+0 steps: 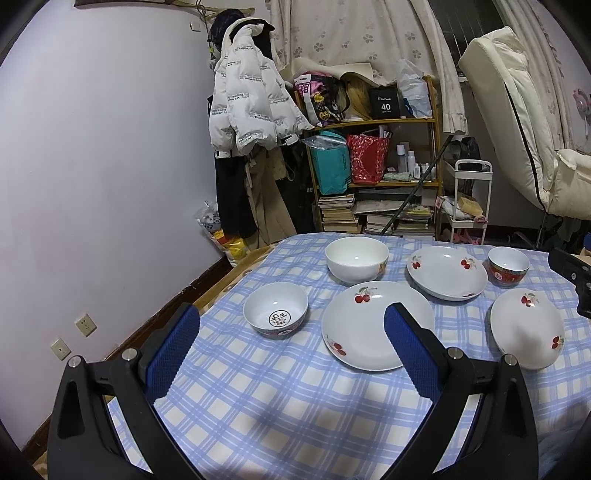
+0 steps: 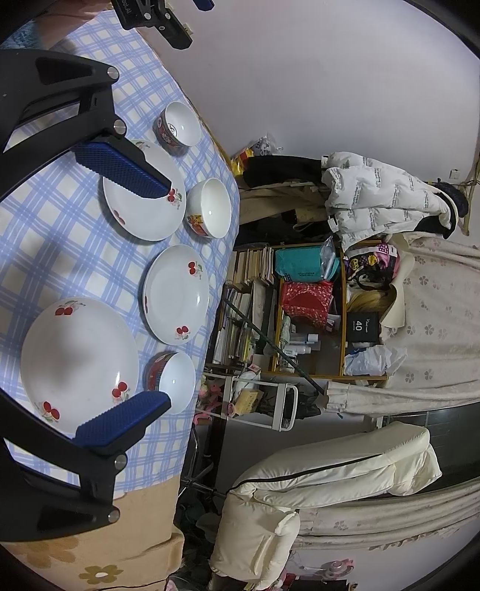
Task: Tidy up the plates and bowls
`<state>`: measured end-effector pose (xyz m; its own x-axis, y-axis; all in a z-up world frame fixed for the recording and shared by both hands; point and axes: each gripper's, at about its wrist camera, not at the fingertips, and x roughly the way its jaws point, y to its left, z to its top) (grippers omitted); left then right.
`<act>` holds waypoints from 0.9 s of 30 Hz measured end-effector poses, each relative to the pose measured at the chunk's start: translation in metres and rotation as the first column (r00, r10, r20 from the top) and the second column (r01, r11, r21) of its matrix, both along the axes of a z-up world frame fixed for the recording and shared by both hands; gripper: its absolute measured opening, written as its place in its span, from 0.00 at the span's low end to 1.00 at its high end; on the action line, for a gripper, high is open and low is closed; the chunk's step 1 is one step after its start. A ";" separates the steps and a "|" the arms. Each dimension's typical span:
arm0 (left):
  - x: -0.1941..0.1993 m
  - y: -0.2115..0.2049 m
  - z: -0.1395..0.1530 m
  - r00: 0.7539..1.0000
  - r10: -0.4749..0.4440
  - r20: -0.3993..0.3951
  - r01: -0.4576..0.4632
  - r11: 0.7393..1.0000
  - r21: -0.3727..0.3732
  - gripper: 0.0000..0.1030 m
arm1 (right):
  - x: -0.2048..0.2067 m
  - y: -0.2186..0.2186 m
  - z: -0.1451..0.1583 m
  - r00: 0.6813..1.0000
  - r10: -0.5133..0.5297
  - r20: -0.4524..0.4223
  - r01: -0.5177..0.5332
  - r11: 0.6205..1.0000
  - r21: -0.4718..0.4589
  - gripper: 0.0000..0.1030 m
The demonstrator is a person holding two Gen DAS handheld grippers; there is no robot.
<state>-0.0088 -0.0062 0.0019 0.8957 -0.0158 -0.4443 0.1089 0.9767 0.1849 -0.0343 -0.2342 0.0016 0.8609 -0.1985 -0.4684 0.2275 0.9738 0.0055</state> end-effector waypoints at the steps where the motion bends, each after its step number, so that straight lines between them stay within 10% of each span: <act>1: 0.000 0.000 0.000 1.000 -0.001 0.000 0.001 1.000 -0.001 0.96 | 0.000 0.000 0.000 1.000 0.001 0.000 -0.001 1.000 0.001 1.00; 27: 0.022 0.002 -0.002 0.996 0.022 -0.082 -0.021 1.000 0.022 0.96 | 0.013 -0.003 -0.020 0.998 -0.012 -0.060 0.012 1.000 -0.003 1.00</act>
<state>0.0136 -0.0038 -0.0006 0.8564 0.0135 -0.5162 0.1035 0.9749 0.1972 -0.0213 -0.2370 -0.0187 0.8291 -0.2098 -0.5182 0.2388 0.9710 -0.0110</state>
